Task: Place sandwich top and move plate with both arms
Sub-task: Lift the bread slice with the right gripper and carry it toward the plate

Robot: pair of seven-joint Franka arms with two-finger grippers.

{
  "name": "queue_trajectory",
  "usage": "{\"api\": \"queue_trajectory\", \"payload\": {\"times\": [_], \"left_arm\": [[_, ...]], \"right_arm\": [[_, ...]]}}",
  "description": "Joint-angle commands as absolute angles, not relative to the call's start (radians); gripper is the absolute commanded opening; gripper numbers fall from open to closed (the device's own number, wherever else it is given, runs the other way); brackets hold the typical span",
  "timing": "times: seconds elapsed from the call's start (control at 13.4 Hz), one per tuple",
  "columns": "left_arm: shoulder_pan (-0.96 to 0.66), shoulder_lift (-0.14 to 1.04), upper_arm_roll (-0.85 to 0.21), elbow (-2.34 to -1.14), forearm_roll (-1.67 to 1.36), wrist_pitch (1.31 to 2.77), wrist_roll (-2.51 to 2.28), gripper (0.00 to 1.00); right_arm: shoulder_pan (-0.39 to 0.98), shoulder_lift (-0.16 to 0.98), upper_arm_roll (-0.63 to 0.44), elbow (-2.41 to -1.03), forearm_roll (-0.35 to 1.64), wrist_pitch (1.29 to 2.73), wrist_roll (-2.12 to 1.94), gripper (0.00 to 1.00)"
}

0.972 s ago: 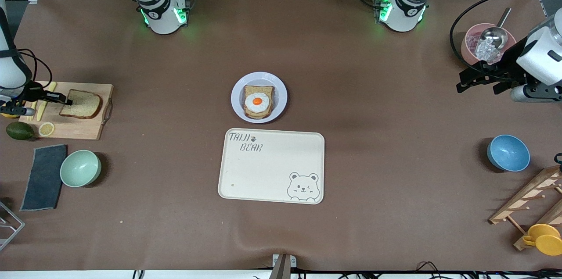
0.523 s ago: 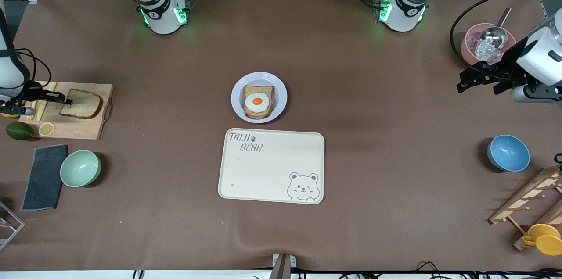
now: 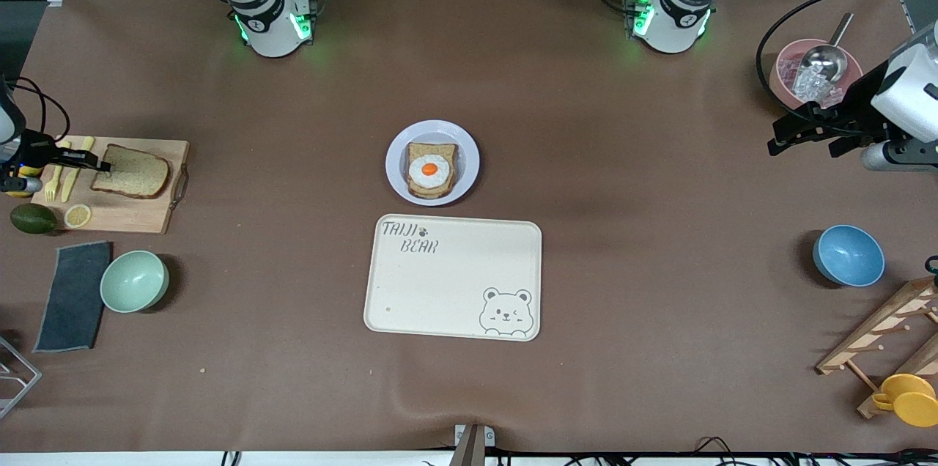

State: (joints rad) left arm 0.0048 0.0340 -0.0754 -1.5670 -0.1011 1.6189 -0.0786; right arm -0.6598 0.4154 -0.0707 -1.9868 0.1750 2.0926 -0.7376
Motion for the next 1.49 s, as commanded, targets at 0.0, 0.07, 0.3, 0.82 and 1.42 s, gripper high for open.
{"api": "queue_trajectory", "payload": {"times": [0.0,0.07,0.3,0.82,1.42], "left_arm": [[0.008,0.02,-0.078,-1.554,-0.089,1.603,-0.077,1.0],[0.008,0.02,-0.078,-1.552,-0.089,1.603,-0.077,1.0],[0.008,0.023,-0.081,-1.554,-0.089,1.603,-0.077,1.0],[0.006,0.032,-0.083,-1.559,-0.095,1.603,-0.072,1.0],[-0.046,0.066,-0.095,-1.603,-0.199,1.643,-0.048,1.0]], "right_arm": [[-0.678,0.365,-0.052,-1.994,0.215,2.03,-0.755,0.0],[-0.677,0.359,-0.052,-1.988,0.218,2.005,-0.755,0.0],[-0.672,0.341,-0.052,-1.974,0.219,1.956,-0.753,0.0],[-0.575,0.275,0.001,-1.965,0.23,1.829,-0.802,0.0],[-0.508,0.268,0.247,-1.859,0.368,1.749,-0.88,0.0]]}}
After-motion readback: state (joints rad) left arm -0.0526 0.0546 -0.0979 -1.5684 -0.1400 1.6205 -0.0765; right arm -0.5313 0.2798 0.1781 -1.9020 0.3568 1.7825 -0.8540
